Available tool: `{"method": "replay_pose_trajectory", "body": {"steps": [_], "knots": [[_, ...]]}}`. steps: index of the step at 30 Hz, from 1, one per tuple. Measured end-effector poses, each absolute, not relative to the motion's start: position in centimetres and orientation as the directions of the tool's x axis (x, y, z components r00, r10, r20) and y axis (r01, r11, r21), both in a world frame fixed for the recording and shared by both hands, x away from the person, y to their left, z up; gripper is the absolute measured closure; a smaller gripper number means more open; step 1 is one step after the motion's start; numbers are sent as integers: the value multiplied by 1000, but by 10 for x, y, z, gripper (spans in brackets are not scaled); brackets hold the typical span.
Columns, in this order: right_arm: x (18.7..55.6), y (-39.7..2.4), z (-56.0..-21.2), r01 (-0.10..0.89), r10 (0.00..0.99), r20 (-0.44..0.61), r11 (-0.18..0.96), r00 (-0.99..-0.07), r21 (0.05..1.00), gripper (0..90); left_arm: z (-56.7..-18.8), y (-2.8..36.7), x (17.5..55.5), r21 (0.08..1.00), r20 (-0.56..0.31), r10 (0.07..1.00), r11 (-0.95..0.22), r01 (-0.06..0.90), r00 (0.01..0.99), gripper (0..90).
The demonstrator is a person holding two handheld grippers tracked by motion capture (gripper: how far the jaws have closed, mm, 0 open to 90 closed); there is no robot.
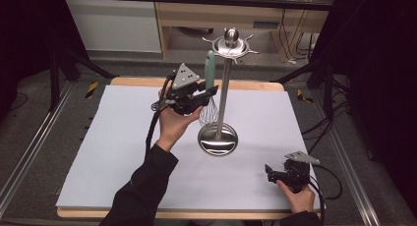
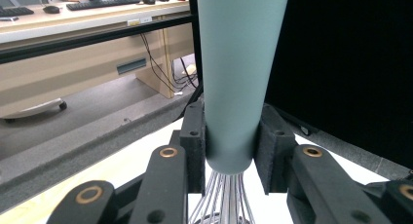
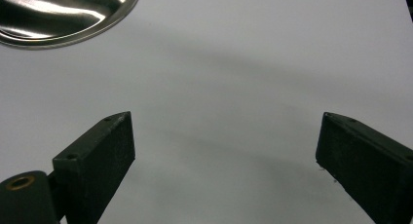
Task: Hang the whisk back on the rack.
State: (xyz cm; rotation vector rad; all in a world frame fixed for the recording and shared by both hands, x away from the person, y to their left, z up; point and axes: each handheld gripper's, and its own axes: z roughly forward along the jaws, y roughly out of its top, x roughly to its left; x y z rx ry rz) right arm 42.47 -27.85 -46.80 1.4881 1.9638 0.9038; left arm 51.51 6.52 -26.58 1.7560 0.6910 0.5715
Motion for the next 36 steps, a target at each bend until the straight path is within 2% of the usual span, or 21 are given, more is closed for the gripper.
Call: {"method": "replay_pose_trajectory", "body": {"steps": [4, 17, 36], "knots": [[425, -279, -468, 622, 963, -6, 179, -270, 762, 76, -266, 64, 515, 956, 37, 705, -231, 181, 708, 671], [424, -280, -468, 623, 963, -8, 179, -268, 761, 76, -277, 73, 505, 957, 25, 701, -222, 185, 713, 423], [424, -280, -469, 628, 965, -4, 174, -262, 758, 75, -320, 113, 485, 938, 10, 718, -247, 241, 696, 360]]}}
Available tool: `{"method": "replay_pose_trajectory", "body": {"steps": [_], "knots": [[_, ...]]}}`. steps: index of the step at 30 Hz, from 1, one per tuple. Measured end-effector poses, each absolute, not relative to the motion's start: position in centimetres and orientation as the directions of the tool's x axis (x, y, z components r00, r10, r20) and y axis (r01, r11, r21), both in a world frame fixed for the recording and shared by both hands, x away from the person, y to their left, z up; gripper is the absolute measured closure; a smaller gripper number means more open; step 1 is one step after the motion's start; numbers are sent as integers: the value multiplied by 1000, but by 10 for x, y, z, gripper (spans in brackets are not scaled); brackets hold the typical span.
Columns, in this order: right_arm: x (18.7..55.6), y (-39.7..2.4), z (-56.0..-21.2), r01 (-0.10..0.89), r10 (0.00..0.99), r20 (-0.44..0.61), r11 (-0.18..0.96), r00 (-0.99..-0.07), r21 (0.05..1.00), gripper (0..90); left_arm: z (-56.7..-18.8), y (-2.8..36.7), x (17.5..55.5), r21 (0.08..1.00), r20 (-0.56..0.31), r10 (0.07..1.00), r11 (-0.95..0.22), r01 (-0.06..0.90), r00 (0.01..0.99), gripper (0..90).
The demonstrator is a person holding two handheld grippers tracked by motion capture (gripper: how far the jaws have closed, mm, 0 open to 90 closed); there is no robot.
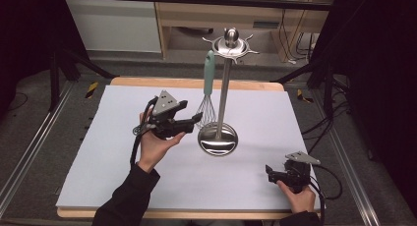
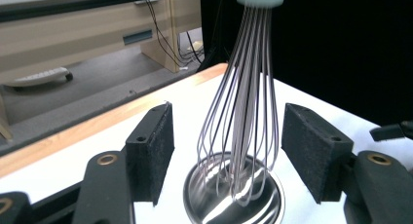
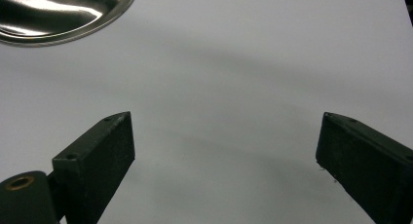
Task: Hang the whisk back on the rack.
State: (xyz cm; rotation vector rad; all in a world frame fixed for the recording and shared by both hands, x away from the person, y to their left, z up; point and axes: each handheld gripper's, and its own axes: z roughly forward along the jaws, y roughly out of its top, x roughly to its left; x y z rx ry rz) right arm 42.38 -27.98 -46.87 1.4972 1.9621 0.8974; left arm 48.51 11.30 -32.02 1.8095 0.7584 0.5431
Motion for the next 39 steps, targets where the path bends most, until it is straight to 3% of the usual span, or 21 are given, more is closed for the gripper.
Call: {"method": "replay_pose_trajectory", "body": {"steps": [19, 39], "knots": [[423, -282, -471, 635, 967, -6, 171, -254, 753, 73, -386, 152, 474, 878, 22, 752, -329, 346, 659, 349], [424, -286, -475, 656, 973, -29, 178, -231, 733, 74, -445, 207, 472, 824, -4, 834, -310, 475, 552, 294]]}}
